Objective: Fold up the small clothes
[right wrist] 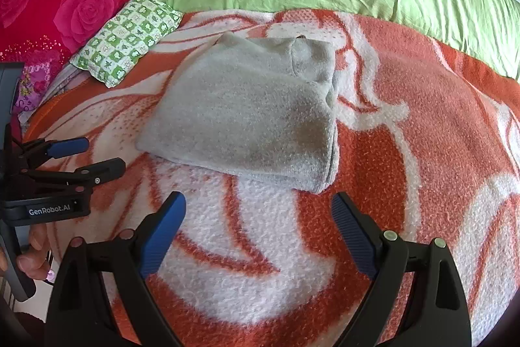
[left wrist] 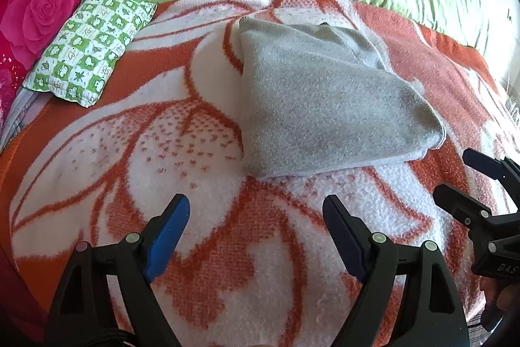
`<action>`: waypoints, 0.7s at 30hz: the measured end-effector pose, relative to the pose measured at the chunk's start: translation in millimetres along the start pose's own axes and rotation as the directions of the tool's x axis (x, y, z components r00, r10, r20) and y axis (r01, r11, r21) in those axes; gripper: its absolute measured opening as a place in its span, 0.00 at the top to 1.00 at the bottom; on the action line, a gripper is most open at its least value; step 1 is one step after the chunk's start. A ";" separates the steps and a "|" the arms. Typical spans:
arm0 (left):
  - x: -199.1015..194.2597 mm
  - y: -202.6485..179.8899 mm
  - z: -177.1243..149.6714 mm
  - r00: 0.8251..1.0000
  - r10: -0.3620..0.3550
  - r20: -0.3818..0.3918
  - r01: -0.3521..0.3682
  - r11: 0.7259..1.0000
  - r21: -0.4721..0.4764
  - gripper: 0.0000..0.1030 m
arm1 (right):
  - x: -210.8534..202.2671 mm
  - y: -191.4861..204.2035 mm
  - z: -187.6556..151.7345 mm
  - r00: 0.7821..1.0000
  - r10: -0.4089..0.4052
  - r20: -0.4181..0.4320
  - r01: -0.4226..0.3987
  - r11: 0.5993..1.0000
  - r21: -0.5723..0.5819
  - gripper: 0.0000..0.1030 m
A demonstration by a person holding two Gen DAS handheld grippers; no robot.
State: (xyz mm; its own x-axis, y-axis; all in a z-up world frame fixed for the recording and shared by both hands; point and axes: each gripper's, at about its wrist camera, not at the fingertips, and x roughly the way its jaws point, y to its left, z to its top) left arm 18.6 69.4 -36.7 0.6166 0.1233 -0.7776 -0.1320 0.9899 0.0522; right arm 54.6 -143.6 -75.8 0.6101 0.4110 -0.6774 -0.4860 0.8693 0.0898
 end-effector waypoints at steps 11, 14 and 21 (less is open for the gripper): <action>-5.9 2.5 -1.5 1.000 0.002 0.008 -0.002 1.000 -0.005 0.18 | -4.5 5.0 0.9 1.000 0.003 0.007 -0.003 1.000 0.009 0.11; -7.6 2.5 -0.9 1.000 0.004 0.013 -0.004 1.000 -0.008 0.18 | -6.9 5.7 2.1 1.000 0.006 0.014 -0.006 1.000 0.015 0.11; -6.4 3.9 1.2 1.000 0.009 0.012 -0.008 1.000 -0.016 0.18 | -8.3 2.0 4.4 1.000 0.001 0.019 -0.002 1.000 0.023 0.10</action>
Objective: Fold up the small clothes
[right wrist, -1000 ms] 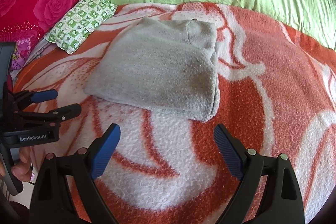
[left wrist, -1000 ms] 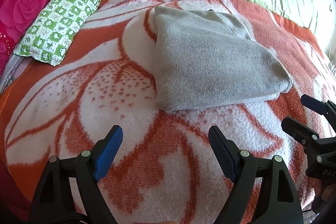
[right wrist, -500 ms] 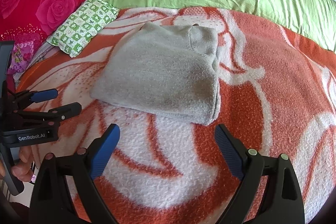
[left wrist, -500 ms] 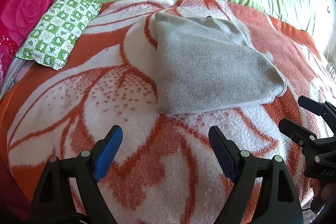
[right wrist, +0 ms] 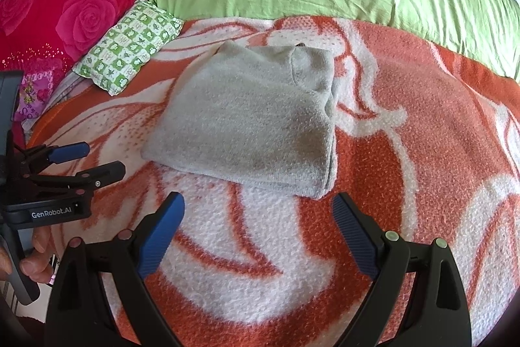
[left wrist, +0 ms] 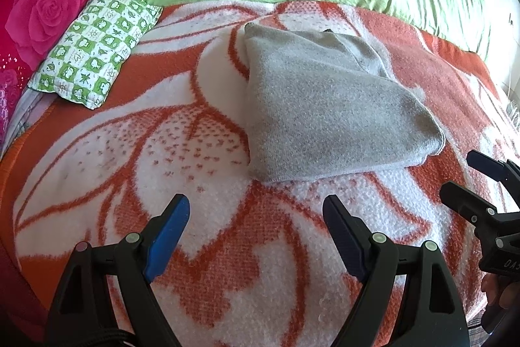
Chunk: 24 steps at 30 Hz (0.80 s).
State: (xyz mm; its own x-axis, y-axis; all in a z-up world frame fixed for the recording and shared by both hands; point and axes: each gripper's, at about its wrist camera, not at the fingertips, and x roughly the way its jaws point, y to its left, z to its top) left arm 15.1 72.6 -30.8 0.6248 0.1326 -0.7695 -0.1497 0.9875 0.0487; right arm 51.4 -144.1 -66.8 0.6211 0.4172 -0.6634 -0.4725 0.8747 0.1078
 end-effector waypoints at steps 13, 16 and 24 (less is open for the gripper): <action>7.3 -1.6 0.3 1.000 -0.004 -0.016 0.004 1.000 0.009 0.18 | 3.9 -2.9 0.7 1.000 0.002 -0.016 -0.002 1.000 0.009 0.10; 10.4 -1.3 -0.5 1.000 -0.003 -0.026 0.004 1.000 0.012 0.18 | 6.5 -3.5 0.5 1.000 0.005 -0.024 -0.004 1.000 0.011 0.10; 14.3 0.4 1.0 0.999 -0.008 -0.038 0.008 1.000 0.009 0.18 | 9.2 -4.2 1.0 1.000 0.007 -0.027 -0.006 1.000 0.014 0.09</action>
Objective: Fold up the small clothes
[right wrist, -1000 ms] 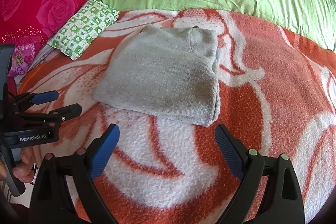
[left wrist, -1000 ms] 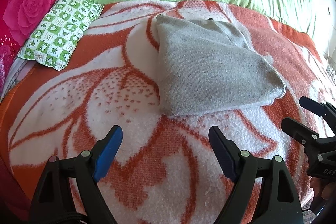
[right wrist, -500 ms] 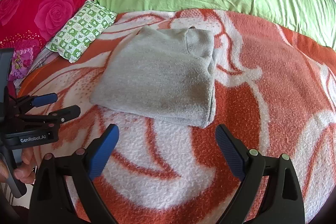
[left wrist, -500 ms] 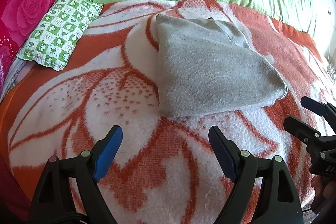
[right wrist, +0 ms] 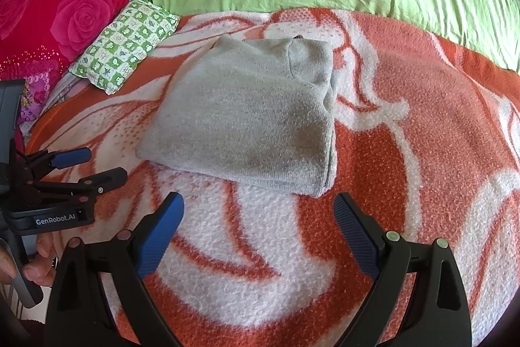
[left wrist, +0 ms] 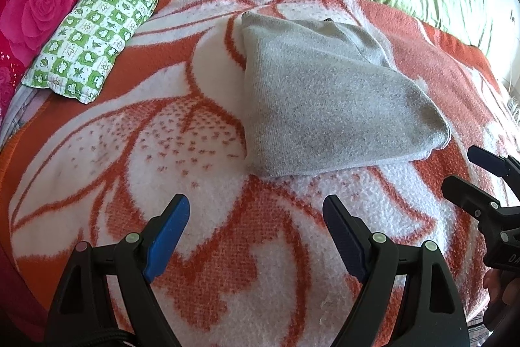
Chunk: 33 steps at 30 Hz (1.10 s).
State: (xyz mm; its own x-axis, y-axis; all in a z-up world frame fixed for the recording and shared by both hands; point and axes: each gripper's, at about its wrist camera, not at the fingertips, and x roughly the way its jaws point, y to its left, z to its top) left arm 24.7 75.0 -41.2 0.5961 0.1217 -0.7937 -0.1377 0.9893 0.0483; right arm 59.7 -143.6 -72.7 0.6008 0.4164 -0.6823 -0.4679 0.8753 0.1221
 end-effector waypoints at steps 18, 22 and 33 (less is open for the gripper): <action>2.1 1.2 4.4 1.000 -0.004 -0.004 0.004 1.000 -0.007 0.18 | 3.9 -2.3 6.2 1.000 0.005 0.002 -0.005 1.000 0.002 0.09; 1.2 0.1 5.1 1.000 -0.002 -0.001 0.002 1.000 -0.009 0.18 | 3.5 -2.0 6.9 1.000 0.007 0.004 -0.007 1.000 -0.001 0.09; -0.9 -4.9 5.0 1.000 0.003 -0.005 -0.003 1.000 -0.016 0.18 | 2.7 -4.3 11.1 1.000 0.009 0.011 -0.009 1.000 -0.002 0.09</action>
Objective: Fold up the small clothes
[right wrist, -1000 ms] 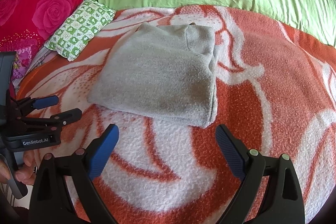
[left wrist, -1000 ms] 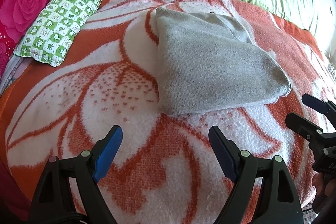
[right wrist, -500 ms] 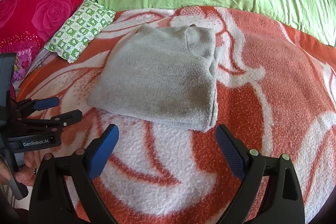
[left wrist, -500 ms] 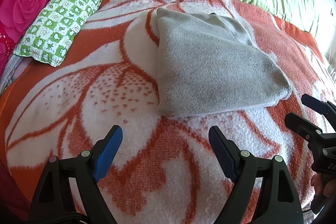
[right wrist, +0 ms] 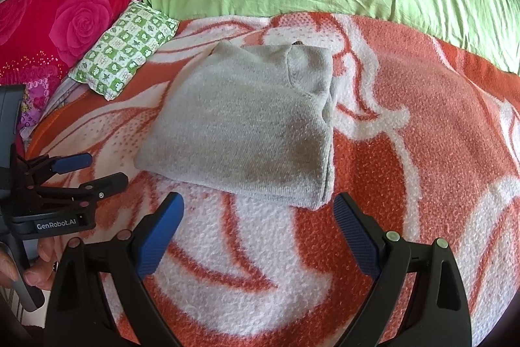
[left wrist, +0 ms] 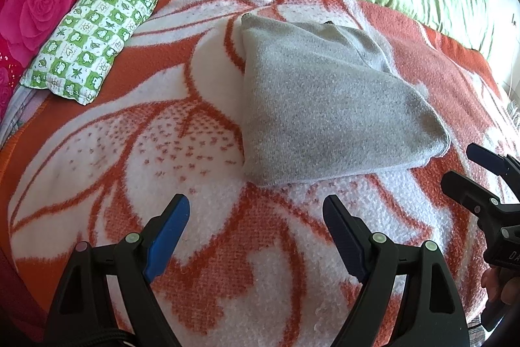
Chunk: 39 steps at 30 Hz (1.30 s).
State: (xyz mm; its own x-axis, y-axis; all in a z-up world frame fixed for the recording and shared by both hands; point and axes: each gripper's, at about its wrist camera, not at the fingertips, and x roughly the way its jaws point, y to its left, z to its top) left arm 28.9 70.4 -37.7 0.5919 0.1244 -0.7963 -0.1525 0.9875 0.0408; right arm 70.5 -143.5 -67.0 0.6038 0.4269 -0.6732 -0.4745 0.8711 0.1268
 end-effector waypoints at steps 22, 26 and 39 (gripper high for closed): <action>-2.9 -4.9 3.3 1.000 -0.003 -0.010 0.002 1.000 -0.011 0.18 | -4.4 2.7 4.4 1.000 0.002 0.008 -0.002 1.000 0.013 0.09; -2.2 -4.1 6.3 1.000 -0.015 -0.020 0.015 1.000 -0.027 0.18 | -4.7 0.6 5.9 1.000 0.001 0.010 -0.001 1.000 0.017 0.09; -6.1 -8.9 12.3 1.000 -0.017 -0.006 0.017 1.000 -0.022 0.18 | -6.3 -4.6 12.1 1.000 0.007 0.017 -0.007 0.999 0.033 0.09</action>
State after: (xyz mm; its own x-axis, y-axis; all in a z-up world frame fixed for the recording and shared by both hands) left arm 36.4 62.1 -25.8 0.5896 0.1065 -0.8007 -0.1597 0.9871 0.0137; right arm 76.6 -147.3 -54.6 0.6115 0.4368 -0.6598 -0.4574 0.8755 0.1557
